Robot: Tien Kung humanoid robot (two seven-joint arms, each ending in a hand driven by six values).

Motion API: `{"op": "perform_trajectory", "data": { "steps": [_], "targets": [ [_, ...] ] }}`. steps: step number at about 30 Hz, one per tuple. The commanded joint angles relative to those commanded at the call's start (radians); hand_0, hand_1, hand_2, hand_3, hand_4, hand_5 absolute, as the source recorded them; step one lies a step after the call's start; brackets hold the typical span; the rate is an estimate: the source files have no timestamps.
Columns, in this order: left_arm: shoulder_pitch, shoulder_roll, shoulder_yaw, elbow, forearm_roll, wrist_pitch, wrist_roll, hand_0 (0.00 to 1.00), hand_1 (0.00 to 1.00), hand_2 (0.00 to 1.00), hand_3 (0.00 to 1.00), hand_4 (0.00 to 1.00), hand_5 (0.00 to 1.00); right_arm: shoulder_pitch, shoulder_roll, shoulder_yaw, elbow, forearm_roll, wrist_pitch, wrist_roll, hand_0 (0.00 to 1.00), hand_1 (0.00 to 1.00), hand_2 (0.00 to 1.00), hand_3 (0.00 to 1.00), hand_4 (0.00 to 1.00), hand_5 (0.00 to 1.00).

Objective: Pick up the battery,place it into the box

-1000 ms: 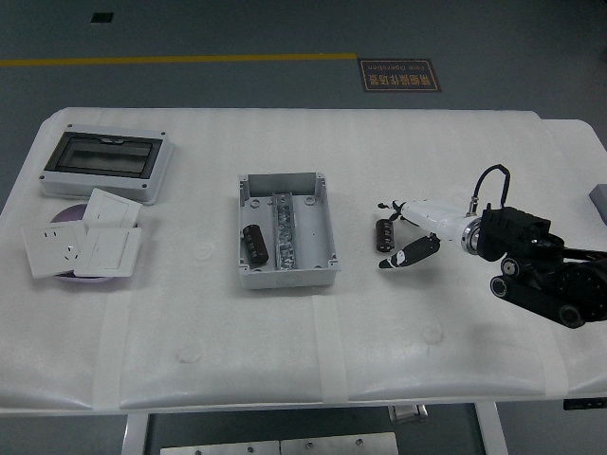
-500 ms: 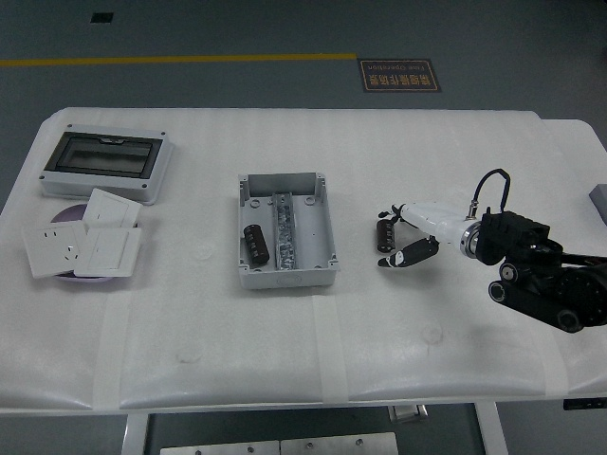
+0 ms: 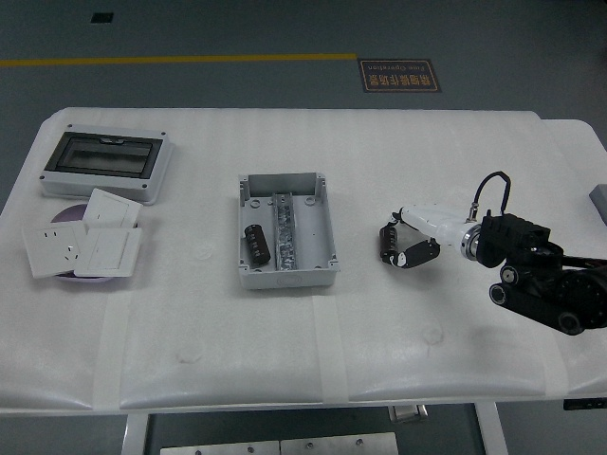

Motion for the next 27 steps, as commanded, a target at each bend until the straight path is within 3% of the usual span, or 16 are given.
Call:
{"op": "perform_trajectory", "data": {
  "steps": [6,10,14,21,25,26,27],
  "targets": [
    [-0.002,-0.002,-0.002,0.000,0.007,0.001,-0.002,0.724,0.663,0.484,0.505,0.326,0.002,0.010,-0.027,0.086,0.050,-0.030,0.003,-0.014,0.799,0.656,0.606,0.593,0.609,0.304],
    [-0.001,-0.003,-0.005,0.000,0.012,0.000,0.000,0.723,0.663,0.481,0.504,0.333,0.002,0.020,-0.041,0.168,0.121,-0.054,0.008,-0.034,0.795,0.650,0.604,0.590,0.610,0.310],
    [0.001,-0.004,-0.015,0.000,0.023,-0.003,0.004,0.721,0.663,0.481,0.504,0.337,0.002,0.012,-0.028,0.255,0.202,-0.077,0.014,-0.059,0.794,0.650,0.602,0.592,0.610,0.322],
    [0.002,-0.005,-0.021,0.000,0.031,-0.005,0.007,0.721,0.661,0.480,0.504,0.340,0.002,-0.047,0.070,0.383,0.318,-0.116,0.009,-0.081,0.791,0.650,0.609,0.610,0.615,0.336],
    [0.003,-0.006,-0.021,0.000,0.033,-0.005,0.008,0.721,0.661,0.480,0.504,0.340,0.002,-0.084,0.137,0.382,0.328,-0.136,-0.002,-0.075,0.791,0.650,0.609,0.610,0.615,0.336],
    [0.003,-0.007,-0.021,0.000,0.033,-0.006,0.008,0.721,0.661,0.479,0.502,0.340,0.002,-0.091,0.149,0.376,0.323,-0.146,-0.007,-0.074,0.789,0.653,0.652,0.679,0.651,0.346],
    [0.003,-0.007,-0.021,0.000,0.034,-0.006,0.009,0.721,0.661,0.479,0.502,0.340,0.002,-0.098,0.160,0.367,0.316,-0.158,-0.011,-0.072,0.789,0.653,0.652,0.679,0.651,0.346]
  ]
}}
